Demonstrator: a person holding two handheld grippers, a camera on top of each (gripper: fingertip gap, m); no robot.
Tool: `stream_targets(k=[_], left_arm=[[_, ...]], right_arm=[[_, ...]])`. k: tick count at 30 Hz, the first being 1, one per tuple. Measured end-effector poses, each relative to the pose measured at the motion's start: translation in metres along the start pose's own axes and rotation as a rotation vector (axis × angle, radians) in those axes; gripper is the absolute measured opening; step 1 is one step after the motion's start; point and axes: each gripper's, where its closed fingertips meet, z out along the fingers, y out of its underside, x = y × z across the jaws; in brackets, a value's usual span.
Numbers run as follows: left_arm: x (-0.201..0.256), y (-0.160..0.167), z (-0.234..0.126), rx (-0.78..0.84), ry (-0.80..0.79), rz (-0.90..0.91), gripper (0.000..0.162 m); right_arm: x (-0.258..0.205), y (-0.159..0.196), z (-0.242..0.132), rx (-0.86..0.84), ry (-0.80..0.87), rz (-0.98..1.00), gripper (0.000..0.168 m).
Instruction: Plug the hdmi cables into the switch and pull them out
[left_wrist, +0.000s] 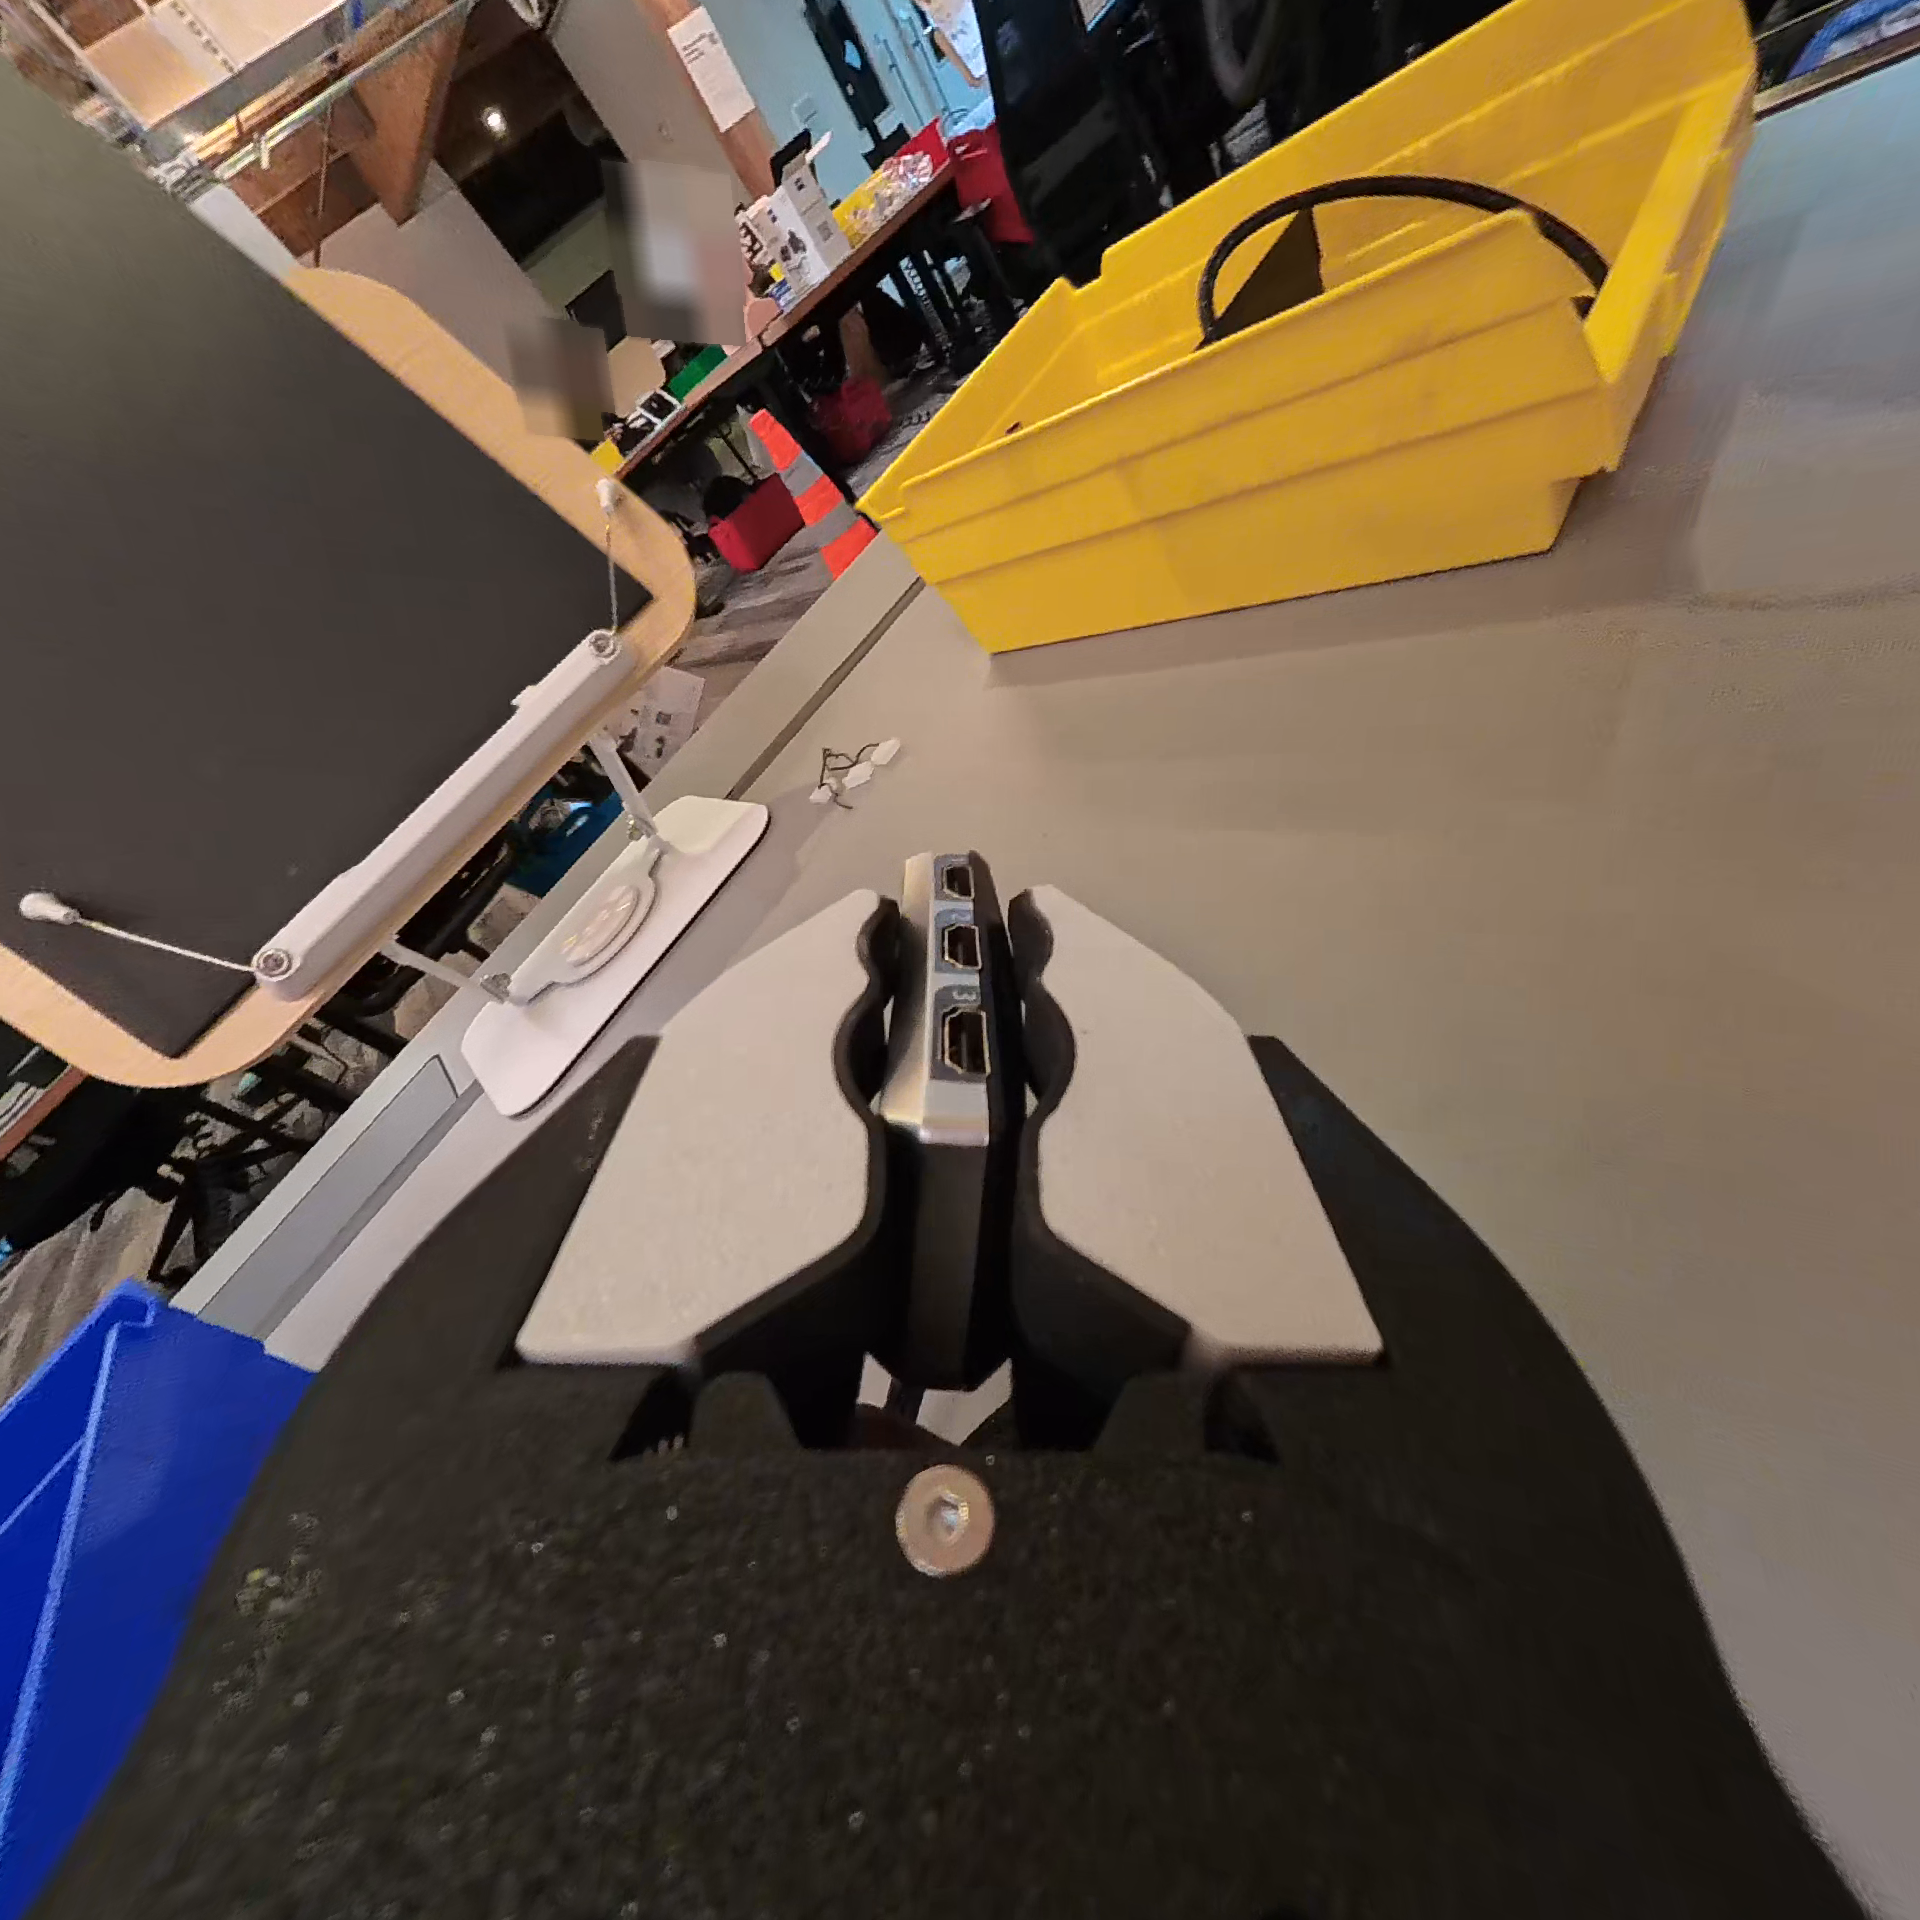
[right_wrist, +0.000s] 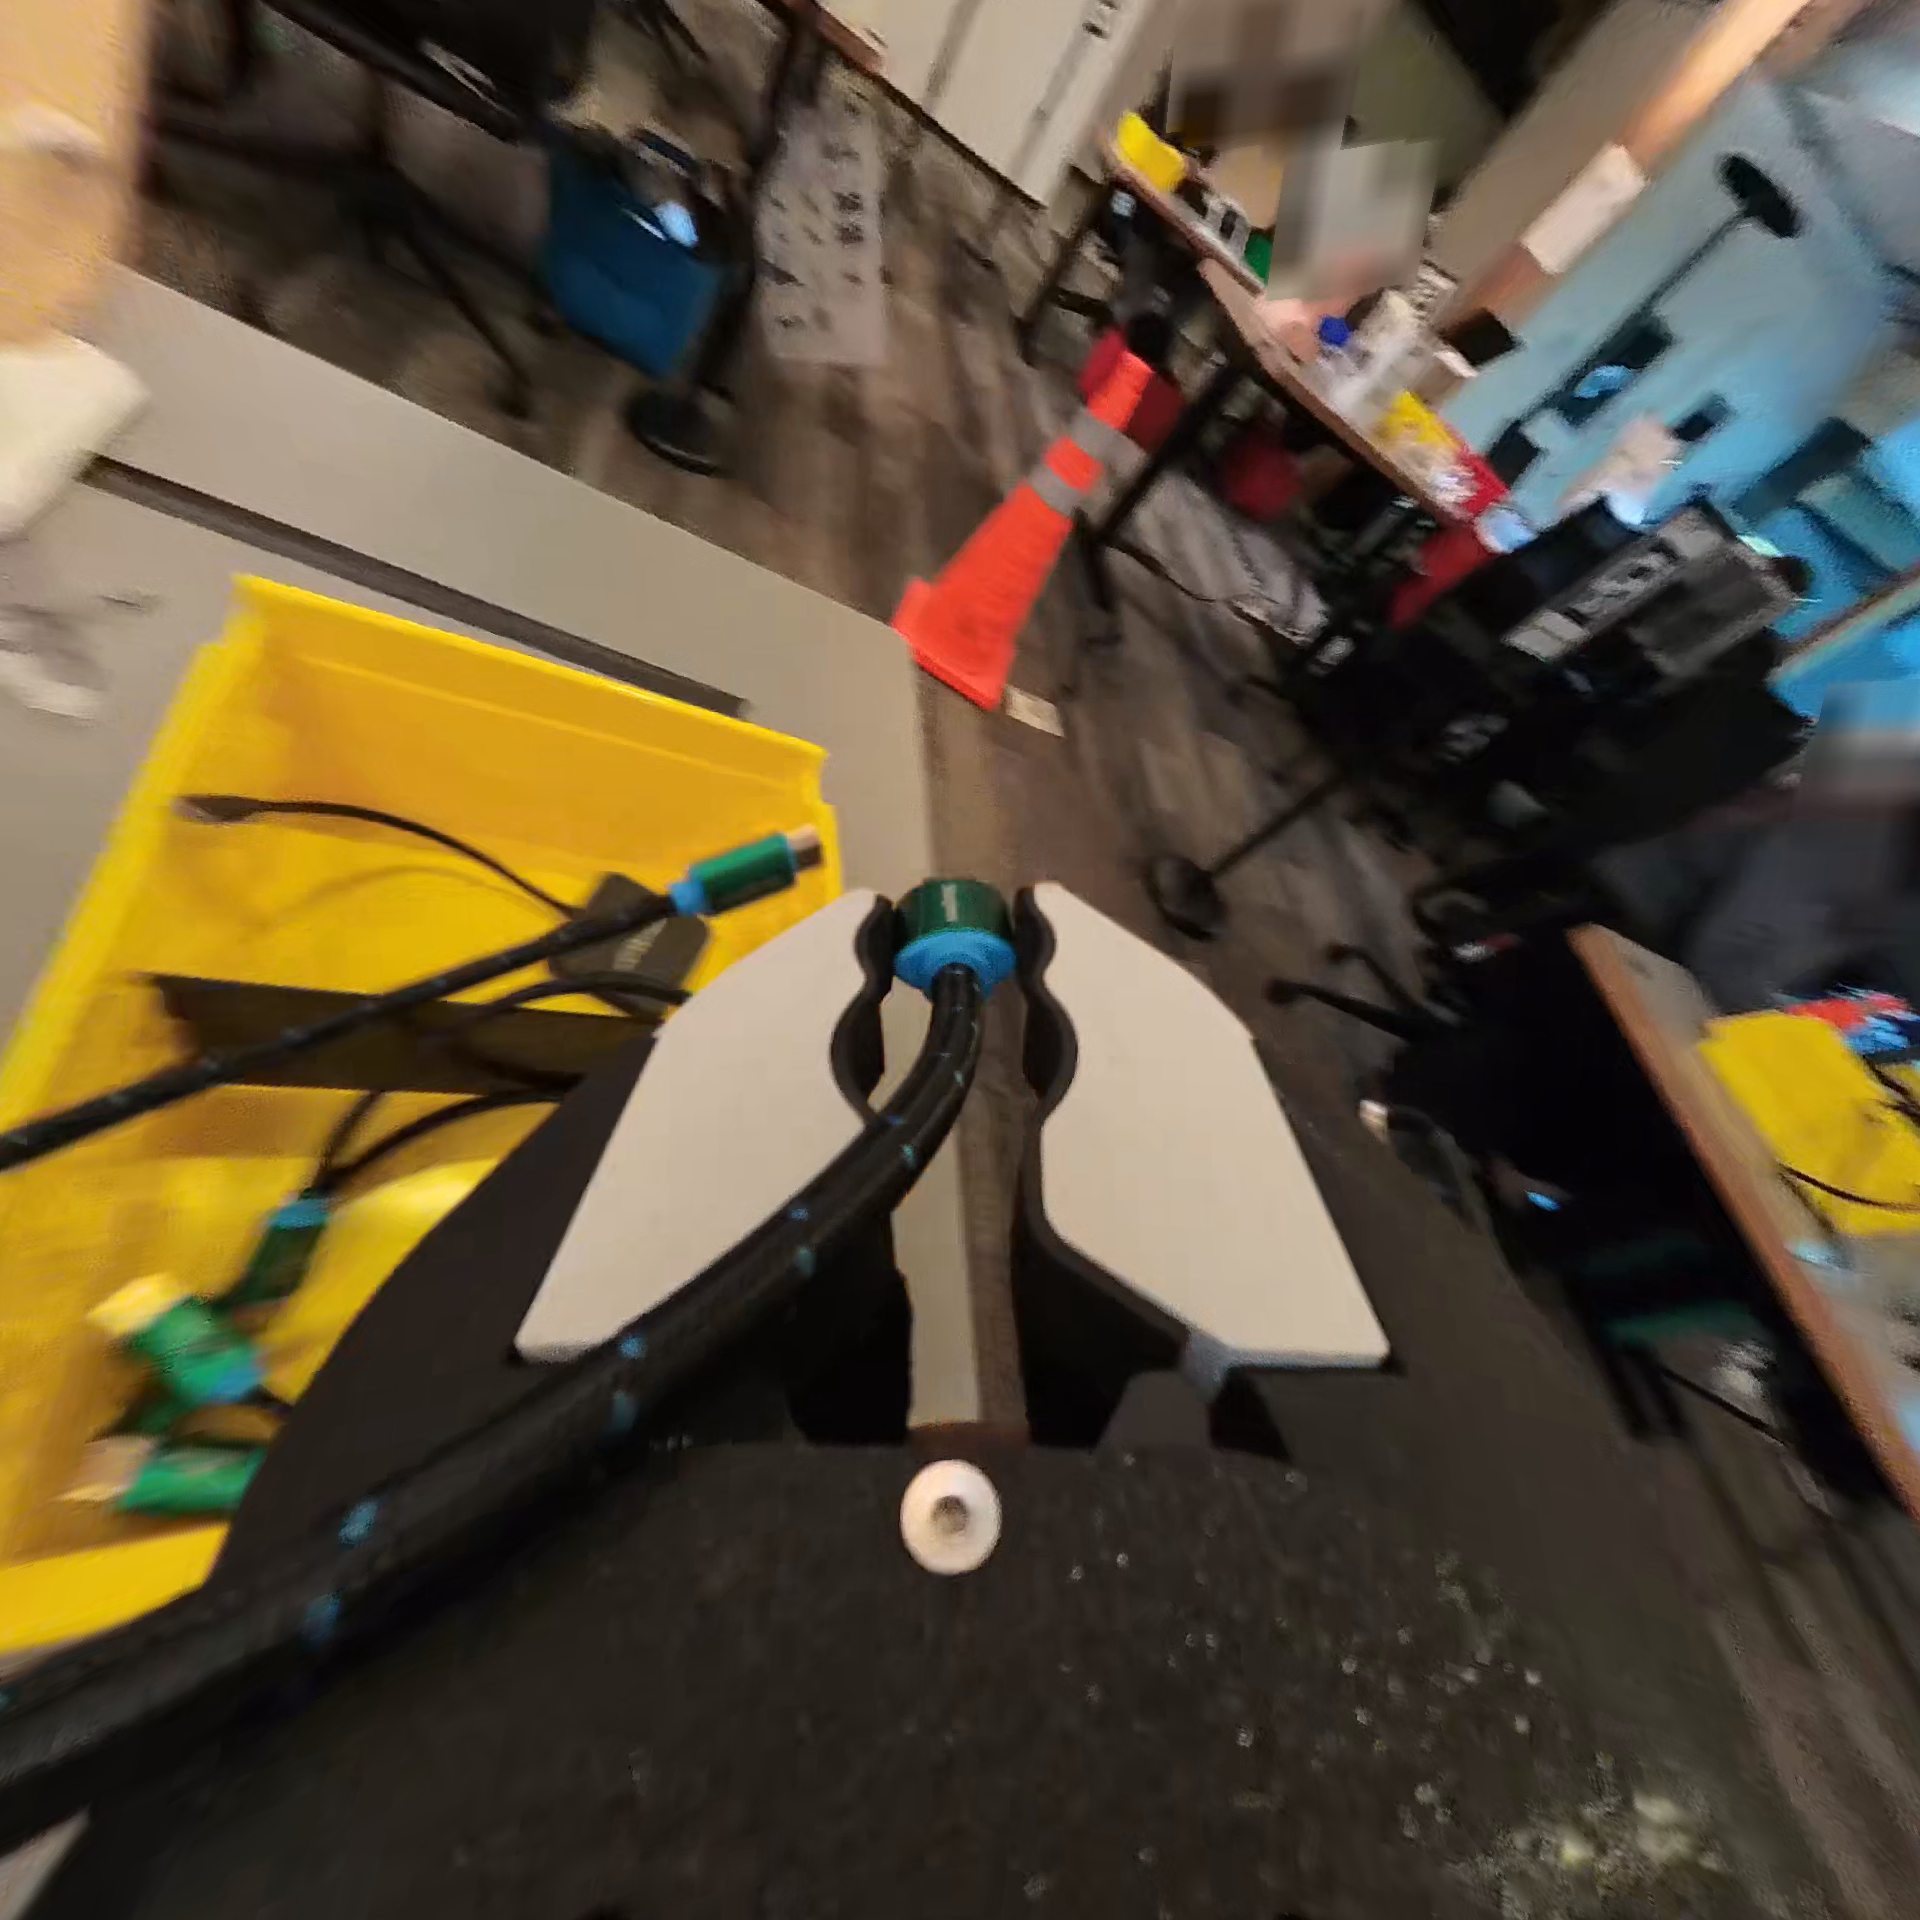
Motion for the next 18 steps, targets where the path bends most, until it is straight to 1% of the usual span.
stream_targets(k=[2,3,5,7,9,11,15,16,18], left_arm=[[0.003,-0.001,0.000,0.004,0.006,0.011,0.021],[0.005,-0.001,0.001,0.001,0.010,0.014,0.021],[0.009,0.001,0.002,-0.010,0.023,0.017,0.021],[0.011,0.001,0.002,-0.015,0.026,0.028,0.021],[0.014,0.002,0.003,-0.019,0.036,0.033,0.021],[0.017,0.003,0.003,-0.024,0.045,0.034,0.021],[0.021,0.004,0.004,-0.034,0.063,0.039,0.021],[0.022,0.004,0.004,-0.035,0.069,0.038,0.021],[0.021,0.004,0.004,-0.036,0.071,0.028,0.021]], right_arm=[[0.005,0.024,0.019,-0.052,0.089,-0.049,0.022],[0.001,0.037,0.028,-0.069,0.127,-0.077,0.022],[-0.026,0.075,0.047,-0.169,0.125,-0.176,0.022],[-0.058,0.110,0.056,-0.281,0.091,-0.327,0.022],[-0.081,0.120,0.056,-0.307,0.071,-0.438,0.022],[-0.095,0.125,0.055,-0.361,0.001,-0.455,0.024],[-0.127,0.156,0.052,-0.572,-0.260,-0.424,0.028],[-0.134,0.161,0.052,-0.593,-0.317,-0.418,0.029],[-0.137,0.167,0.054,-0.635,-0.372,-0.440,0.033]])
